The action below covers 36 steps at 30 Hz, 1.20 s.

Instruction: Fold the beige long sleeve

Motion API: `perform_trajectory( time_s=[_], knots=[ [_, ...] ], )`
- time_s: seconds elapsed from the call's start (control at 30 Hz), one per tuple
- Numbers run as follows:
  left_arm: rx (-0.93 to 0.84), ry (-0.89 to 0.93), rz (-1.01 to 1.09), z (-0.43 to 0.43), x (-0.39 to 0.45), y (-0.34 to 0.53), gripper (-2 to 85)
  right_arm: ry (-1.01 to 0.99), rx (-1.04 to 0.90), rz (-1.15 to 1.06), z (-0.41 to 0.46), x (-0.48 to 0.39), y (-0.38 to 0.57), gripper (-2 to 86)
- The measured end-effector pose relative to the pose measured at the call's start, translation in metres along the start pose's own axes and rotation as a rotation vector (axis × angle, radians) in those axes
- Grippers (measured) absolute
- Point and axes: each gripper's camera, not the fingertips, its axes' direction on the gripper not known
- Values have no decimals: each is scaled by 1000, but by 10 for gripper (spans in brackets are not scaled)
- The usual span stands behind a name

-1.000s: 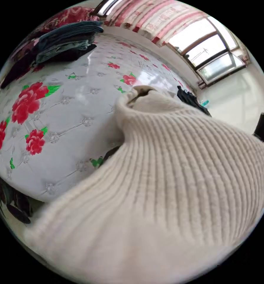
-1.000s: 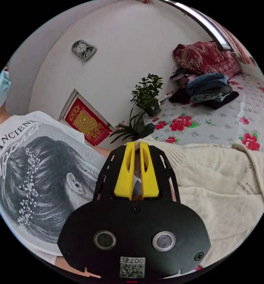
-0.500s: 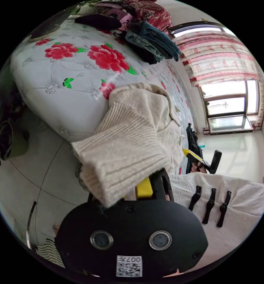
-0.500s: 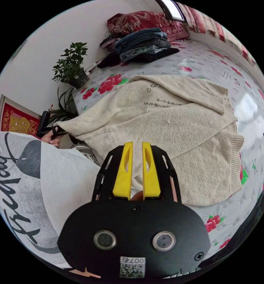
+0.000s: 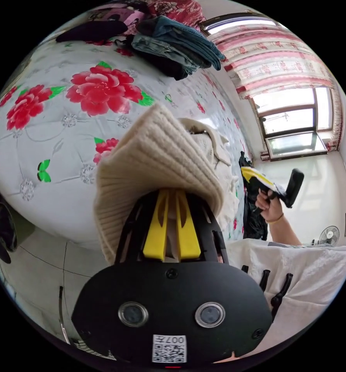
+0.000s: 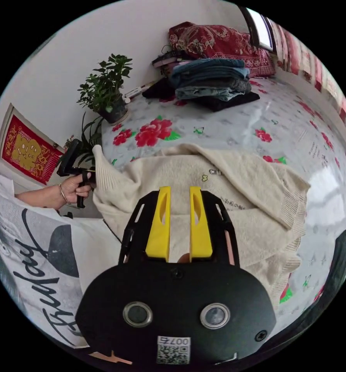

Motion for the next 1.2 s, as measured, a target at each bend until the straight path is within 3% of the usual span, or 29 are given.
perform_trajectory(
  time_s=[0.33, 0.47, 0.53, 0.63, 0.8, 1.0, 1.2],
  knots=[
    [-47, -20, 58, -2, 1, -11, -10, 78, -266, -145, 135, 9, -144, 64],
    [-42, -33, 83, 3, 6, -36, -10, 95, -545, -123, 202, 34, -152, 28],
    [-41, -48, 110, 2, 15, -47, -10, 53, -432, -38, 178, 51, -155, 17],
    [-26, -120, 154, -11, 31, -55, -9, 64, -110, 134, 91, 86, -140, 9],
    [21, -266, 96, -31, 28, -29, -4, 172, 268, 260, -68, 102, -56, 5],
    [-68, -217, 23, 18, 35, 15, 88, 235, 371, 315, -135, 53, 30, 3],
    [-214, -352, -57, 89, 44, 58, 169, 279, 389, 335, -156, 0, 65, 3]
  ],
)
